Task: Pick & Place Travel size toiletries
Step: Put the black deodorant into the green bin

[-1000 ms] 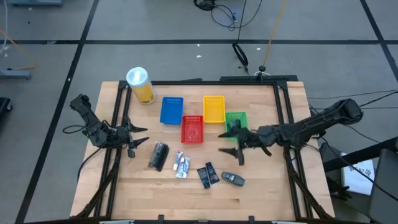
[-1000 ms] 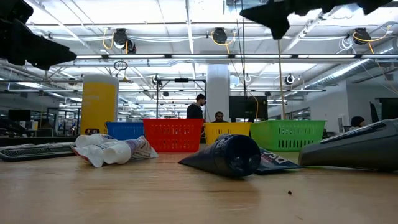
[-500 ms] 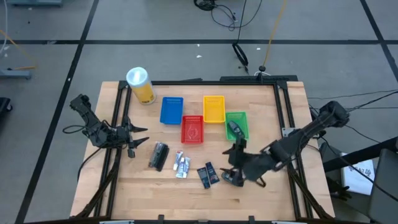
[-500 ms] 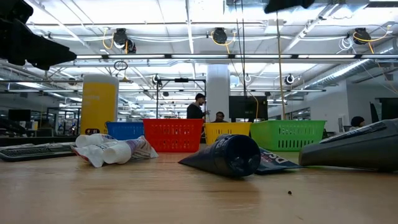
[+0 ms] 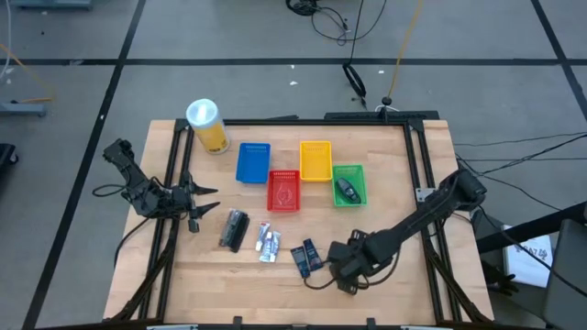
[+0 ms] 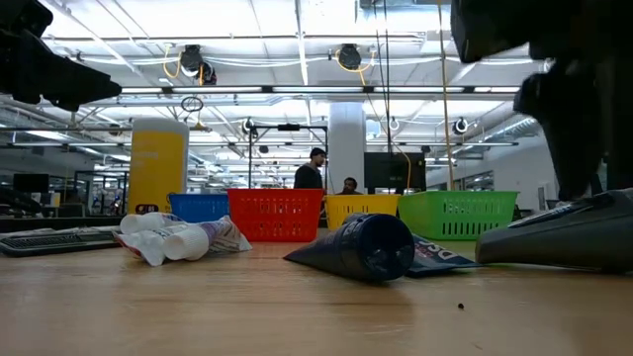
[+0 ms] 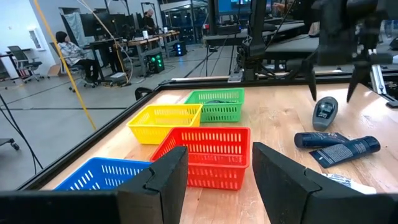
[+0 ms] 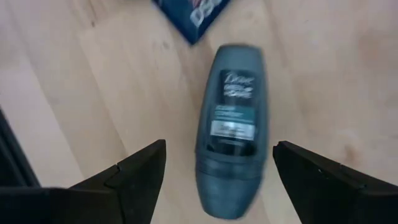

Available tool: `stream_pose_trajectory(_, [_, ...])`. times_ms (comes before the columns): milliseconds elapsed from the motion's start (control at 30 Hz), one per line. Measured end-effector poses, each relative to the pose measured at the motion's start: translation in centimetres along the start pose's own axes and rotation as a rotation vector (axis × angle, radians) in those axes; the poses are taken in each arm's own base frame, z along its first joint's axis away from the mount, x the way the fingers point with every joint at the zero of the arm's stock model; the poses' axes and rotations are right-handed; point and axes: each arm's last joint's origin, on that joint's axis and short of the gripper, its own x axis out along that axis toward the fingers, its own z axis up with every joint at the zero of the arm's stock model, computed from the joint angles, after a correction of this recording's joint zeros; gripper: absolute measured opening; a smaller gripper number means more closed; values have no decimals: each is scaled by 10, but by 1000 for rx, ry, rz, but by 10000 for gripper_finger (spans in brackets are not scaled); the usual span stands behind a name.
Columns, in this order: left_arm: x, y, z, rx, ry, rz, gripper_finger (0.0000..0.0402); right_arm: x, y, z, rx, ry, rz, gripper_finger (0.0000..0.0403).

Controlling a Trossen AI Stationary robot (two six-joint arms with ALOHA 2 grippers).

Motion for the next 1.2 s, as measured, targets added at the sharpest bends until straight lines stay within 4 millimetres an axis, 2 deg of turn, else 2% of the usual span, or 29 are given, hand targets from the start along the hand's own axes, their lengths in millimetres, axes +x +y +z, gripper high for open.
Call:
stream_pose_trajectory(167, [0,0,0,0,0,0,179,21,0,2,-19,66,-29,288])
stream_pose_trajectory(333, [0,0,0,0,0,0,180,34,-3,4,-6,96,-63,288])
stream_pose_trajectory(600, [0,0,0,0,0,0,180,49,-16,6,25,42,-85,288])
stream_pose_trajectory(833, [0,0,0,0,0,0,180,67,-35,-9,-21,68,-151,286])
stream_pose_trajectory(1000, [0,0,0,0,0,0,179,76,-46,-17,-56,83,-203,268])
stream_pose_trajectory(1200, [0,0,0,1,0,1,180,76,-52,-17,-62,95,-214,225])
